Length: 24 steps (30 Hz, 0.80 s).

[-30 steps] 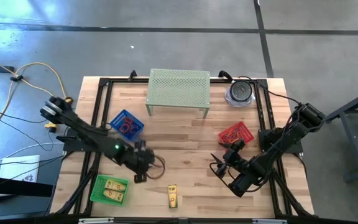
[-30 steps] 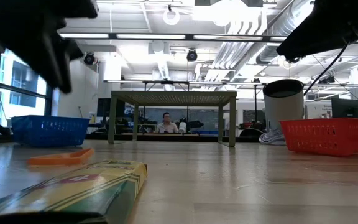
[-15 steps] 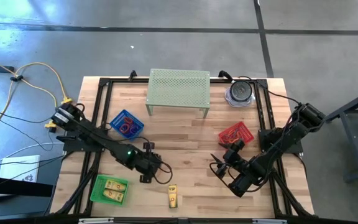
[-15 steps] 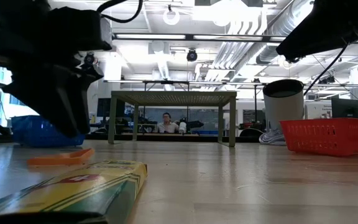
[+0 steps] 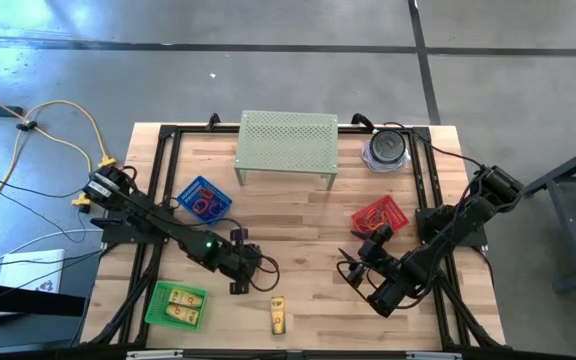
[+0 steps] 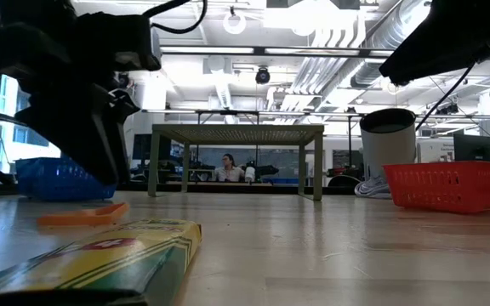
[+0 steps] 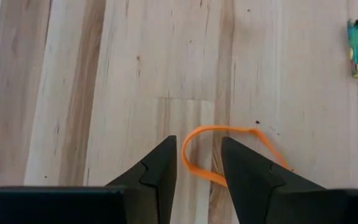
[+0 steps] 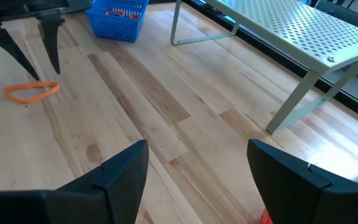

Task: Pick & Place Office Desk Supplies
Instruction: Put the orange rubber band into the red bin

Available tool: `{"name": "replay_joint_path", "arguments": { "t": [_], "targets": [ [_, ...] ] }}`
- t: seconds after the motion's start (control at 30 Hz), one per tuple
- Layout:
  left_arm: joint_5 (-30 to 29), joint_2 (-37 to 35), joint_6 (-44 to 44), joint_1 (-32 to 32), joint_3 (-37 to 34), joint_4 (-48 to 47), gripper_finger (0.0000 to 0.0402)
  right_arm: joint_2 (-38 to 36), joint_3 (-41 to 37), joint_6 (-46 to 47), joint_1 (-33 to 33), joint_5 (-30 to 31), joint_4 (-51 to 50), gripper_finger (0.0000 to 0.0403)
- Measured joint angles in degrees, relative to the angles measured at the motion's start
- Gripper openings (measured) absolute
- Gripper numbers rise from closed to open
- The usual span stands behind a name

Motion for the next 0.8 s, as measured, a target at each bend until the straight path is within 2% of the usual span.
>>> {"name": "replay_joint_path", "arguments": {
  "t": [0.57,0.67,0.8],
  "targets": [
    [0.7,6.1,0.0,0.0,0.2,0.2,0.0115,0.0,0.0,-1.0,0.0,-0.9,0.9,0.0262],
    [0.9,5.8,0.1,-0.1,0.2,0.2,0.0091,0.0,0.0,-2.0,0.0,-0.9,1.8,0.0262],
    [0.5,5.8,0.2,-0.1,0.1,0.9,0.0035,0.0,0.0,-2.1,0.0,-0.9,2.2,0.0262]
  ]
}}
